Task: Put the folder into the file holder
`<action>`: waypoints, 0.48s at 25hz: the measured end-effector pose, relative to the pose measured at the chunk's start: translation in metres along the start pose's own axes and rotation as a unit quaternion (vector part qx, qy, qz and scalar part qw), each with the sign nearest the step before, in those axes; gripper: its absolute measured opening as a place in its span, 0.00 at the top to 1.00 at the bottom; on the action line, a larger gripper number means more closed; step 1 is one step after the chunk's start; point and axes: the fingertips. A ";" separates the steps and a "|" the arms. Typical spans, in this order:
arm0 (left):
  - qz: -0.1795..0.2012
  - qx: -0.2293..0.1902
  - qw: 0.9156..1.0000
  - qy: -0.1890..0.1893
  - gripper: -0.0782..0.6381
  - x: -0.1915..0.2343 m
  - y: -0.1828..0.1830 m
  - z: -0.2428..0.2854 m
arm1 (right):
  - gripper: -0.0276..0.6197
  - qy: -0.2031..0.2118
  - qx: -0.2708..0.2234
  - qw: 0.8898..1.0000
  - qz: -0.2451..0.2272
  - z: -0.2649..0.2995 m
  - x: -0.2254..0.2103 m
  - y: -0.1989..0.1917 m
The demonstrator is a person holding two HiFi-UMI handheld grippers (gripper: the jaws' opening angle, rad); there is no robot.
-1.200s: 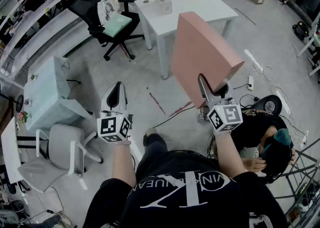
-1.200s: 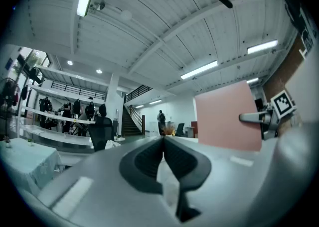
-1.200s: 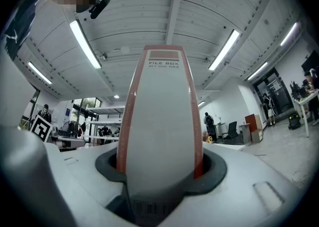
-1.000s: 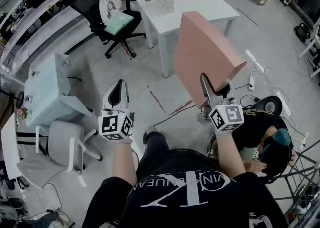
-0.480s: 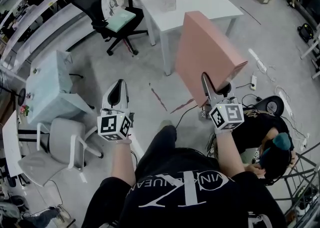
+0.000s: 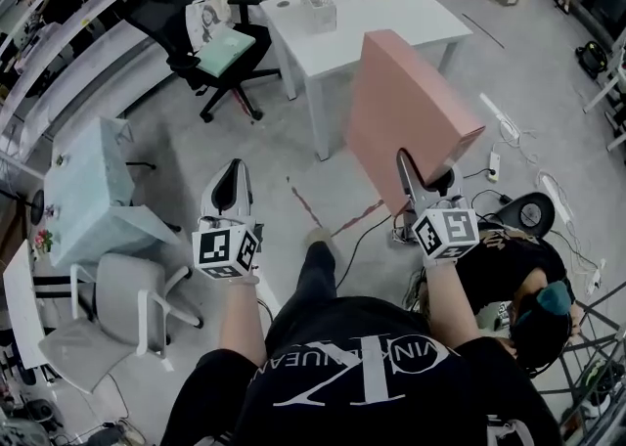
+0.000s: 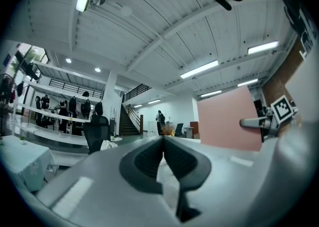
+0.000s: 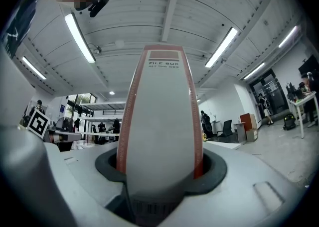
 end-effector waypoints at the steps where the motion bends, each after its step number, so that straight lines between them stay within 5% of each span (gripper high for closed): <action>1: 0.000 -0.001 1.000 -0.001 0.89 0.004 0.000 0.012 | 0.52 -0.004 -0.001 1.000 0.001 0.009 -0.005 0.001; 12: 0.000 0.012 1.000 -0.006 0.89 0.070 -0.017 0.157 | 0.51 -0.028 0.004 1.000 -0.002 0.147 -0.036 -0.005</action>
Point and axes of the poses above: the fingertips, and each gripper's own axes: z forward along the fingers, x to its left, y out of its top, and after that the axes turned 5 degrees about z, right-handed
